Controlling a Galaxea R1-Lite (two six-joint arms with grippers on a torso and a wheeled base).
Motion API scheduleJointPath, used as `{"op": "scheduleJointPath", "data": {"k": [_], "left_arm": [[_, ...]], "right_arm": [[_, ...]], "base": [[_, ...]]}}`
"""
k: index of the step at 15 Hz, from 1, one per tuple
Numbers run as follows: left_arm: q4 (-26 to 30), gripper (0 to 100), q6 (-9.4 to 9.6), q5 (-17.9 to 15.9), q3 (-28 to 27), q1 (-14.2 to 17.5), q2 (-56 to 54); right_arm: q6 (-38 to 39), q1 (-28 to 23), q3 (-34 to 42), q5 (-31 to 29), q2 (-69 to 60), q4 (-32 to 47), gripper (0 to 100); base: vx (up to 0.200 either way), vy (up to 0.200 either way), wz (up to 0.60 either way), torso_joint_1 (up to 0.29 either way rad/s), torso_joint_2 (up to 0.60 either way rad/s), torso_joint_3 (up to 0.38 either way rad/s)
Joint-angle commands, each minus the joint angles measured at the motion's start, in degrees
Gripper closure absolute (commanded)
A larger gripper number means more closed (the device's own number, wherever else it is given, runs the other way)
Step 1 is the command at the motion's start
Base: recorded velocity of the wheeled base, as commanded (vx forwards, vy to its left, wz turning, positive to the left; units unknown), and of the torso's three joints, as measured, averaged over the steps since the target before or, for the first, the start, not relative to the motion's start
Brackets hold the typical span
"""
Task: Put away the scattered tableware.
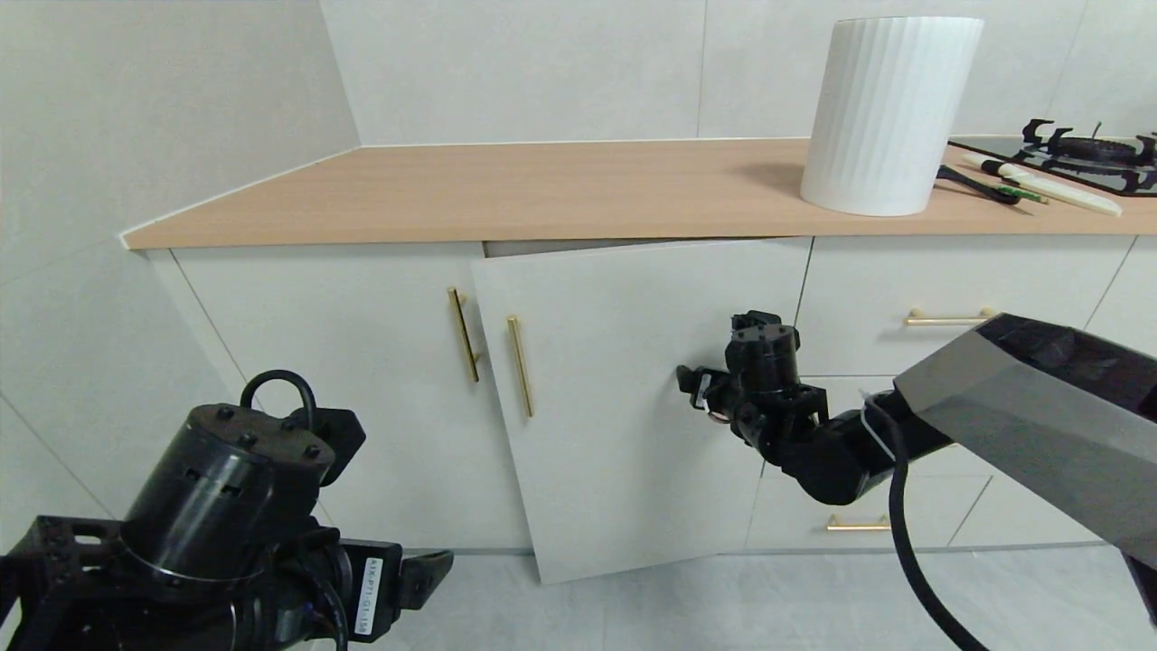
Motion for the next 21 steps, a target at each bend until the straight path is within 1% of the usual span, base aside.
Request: {"op": "scheduleJointPath", "data": {"k": [1,3,5,8,10,11,12,13,14,15,16,19,21], "left_arm": [[0.00,0,-0.01,0.01,-0.02,0.00,0.12],[0.00,0,-0.01,0.01,-0.02,0.00,0.03],[0.00,0,-0.01,0.01,-0.02,0.00,0.03],[0.00,0,-0.01,0.01,-0.02,0.00,0.03],[0.00,0,-0.01,0.01,-0.02,0.00,0.03],[0.00,0,-0.01,0.01,-0.02,0.00,-0.06],[0.00,0,-0.01,0.01,-0.02,0.00,-0.06],[0.00,0,-0.01,0.01,-0.02,0.00,-0.06],[0.00,0,-0.01,0.01,-0.02,0.00,-0.15],[0.00,0,-0.01,0.01,-0.02,0.00,-0.15],[0.00,0,-0.01,0.01,-0.02,0.00,-0.15],[0.00,0,0.08,0.10,-0.46,0.09,-1.64],[0.00,0,0.96,0.10,-1.08,0.18,-5.33]], "right_arm": [[0.12,-0.42,-2.69,-1.70,3.10,-0.51,0],[-0.05,-0.95,-5.42,-4.86,5.29,-1.56,0],[0.04,-1.13,-7.26,-6.71,6.52,-1.65,0],[0.04,-1.04,-6.82,-6.79,5.91,-1.65,0],[0.56,-0.69,-4.54,-6.53,3.80,-1.56,0],[3.46,0.98,2.14,0.24,-1.47,-1.56,0],[5.49,1.33,8.38,8.50,-5.96,-1.48,0],[5.40,1.33,11.11,11.75,-7.98,-1.48,0],[5.13,1.33,17.79,20.80,-13.87,-0.51,0],[4.43,1.25,19.90,24.67,-16.33,0.72,0],[3.46,1.25,20.42,25.64,-17.29,1.60,0],[-0.14,1.25,22.53,24.32,-19.23,1.60,0],[-4.80,1.25,26.75,23.18,-25.47,1.60,0]], "base": [[0.000,0.000,0.00,0.000,0.00,0.000],[0.000,0.000,0.00,0.000,0.00,0.000],[0.000,0.000,0.00,0.000,0.00,0.000],[0.000,0.000,0.00,0.000,0.00,0.000],[0.000,0.000,0.00,0.000,0.00,0.000],[0.000,0.000,0.00,0.000,0.00,0.000],[0.000,0.000,0.00,0.000,0.00,0.000],[0.000,0.000,0.00,0.000,0.00,0.000],[0.000,0.000,0.00,0.000,0.00,0.000],[0.000,0.000,0.00,0.000,0.00,0.000],[0.000,0.000,0.00,0.000,0.00,0.000],[0.000,0.000,0.00,0.000,0.00,0.000],[0.000,0.000,0.00,0.000,0.00,0.000]]}}
